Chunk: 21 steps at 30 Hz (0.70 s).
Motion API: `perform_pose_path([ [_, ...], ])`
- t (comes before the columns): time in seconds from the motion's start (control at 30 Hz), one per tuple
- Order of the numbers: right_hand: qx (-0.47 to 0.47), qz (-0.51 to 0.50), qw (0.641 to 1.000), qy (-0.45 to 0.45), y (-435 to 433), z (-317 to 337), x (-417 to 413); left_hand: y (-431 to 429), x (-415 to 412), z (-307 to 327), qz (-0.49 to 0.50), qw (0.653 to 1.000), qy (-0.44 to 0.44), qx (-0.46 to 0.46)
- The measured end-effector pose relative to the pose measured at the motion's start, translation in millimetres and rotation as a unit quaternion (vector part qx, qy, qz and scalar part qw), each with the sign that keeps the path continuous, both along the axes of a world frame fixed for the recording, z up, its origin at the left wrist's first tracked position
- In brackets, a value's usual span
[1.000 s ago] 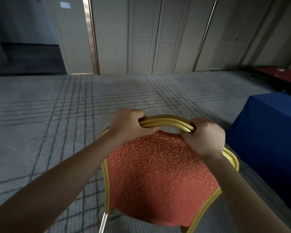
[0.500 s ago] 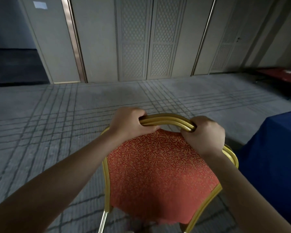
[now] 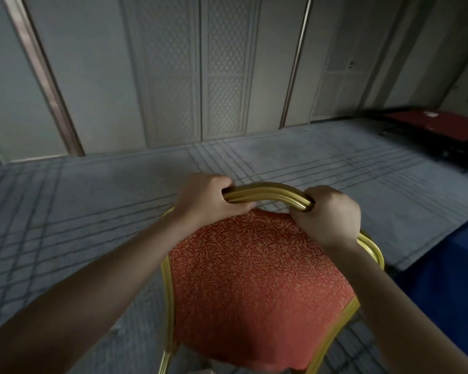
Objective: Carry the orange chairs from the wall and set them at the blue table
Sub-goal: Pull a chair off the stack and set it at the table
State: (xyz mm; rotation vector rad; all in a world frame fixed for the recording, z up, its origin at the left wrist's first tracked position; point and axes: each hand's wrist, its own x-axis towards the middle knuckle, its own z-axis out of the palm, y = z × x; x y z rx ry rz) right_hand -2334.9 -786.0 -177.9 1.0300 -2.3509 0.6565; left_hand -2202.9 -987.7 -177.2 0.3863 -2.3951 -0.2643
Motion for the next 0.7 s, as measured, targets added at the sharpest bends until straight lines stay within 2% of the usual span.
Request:
perform_pose_path([
  [0.33,-0.011,-0.090,0.995,-0.036,-82.2,-6.5,-285.7,-104.0,-324.1,5.3,-0.093,0.995,-0.026,-0.011],
  [0.7,-0.012,-0.118,0.993,-0.017,-123.9,1.7,-622.4,-152.7,-678.0,5.1,-0.131,0.991,0.002,-0.015],
])
